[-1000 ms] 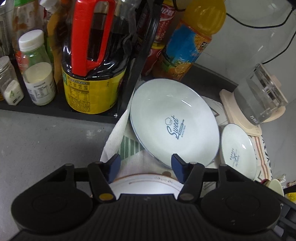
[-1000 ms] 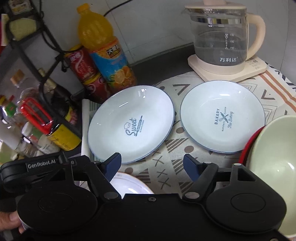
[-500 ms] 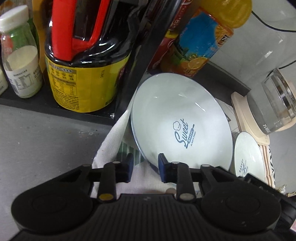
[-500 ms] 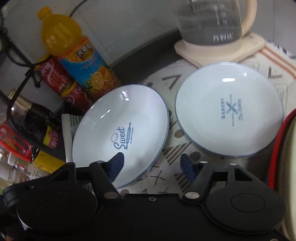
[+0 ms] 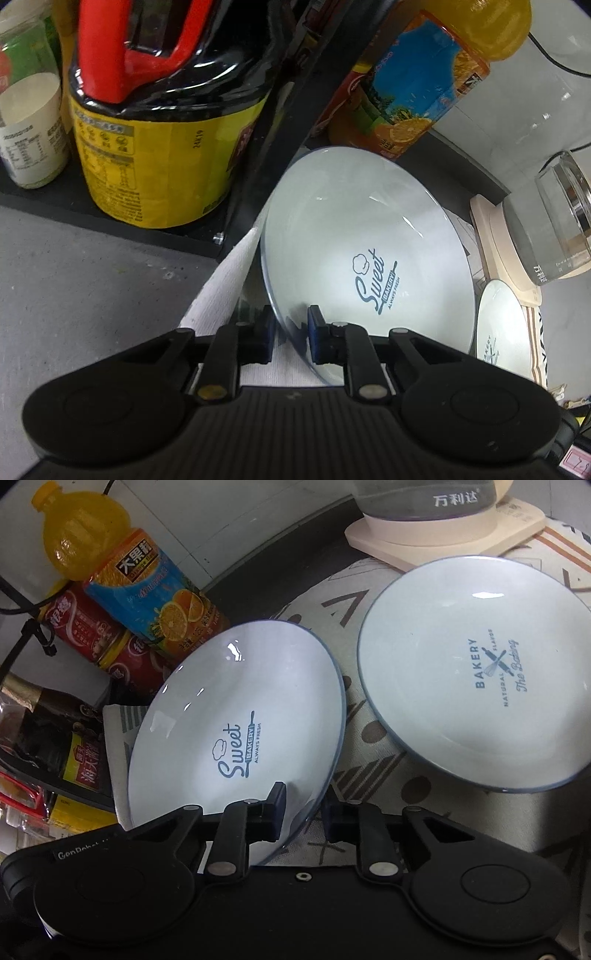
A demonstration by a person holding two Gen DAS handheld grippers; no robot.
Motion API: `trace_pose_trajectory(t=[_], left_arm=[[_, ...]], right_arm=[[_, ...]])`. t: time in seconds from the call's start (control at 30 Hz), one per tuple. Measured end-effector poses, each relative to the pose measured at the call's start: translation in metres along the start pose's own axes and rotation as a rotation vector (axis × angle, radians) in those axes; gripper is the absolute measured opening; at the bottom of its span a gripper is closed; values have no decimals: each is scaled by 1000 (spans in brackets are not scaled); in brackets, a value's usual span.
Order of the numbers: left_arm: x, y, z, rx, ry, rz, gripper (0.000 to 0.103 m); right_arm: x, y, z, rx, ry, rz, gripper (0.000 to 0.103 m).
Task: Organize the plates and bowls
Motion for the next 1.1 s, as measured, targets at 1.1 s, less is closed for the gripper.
trace_pose_trajectory(t=[1.1], left_arm=[[-77, -23, -26, 17, -100, 22, 13]], right_arm=[[-69, 17, -16, -176, -80, 10, 16]])
Point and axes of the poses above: each gripper's, at about its wrist camera, not at the fingertips, and x roughly the way its jaws point, y to its left, z to its top, the point moved 1 cm from there along x, roughly the way its jaws point, and after that the axes turned 14 degrees about x, right-handed, at the moved point
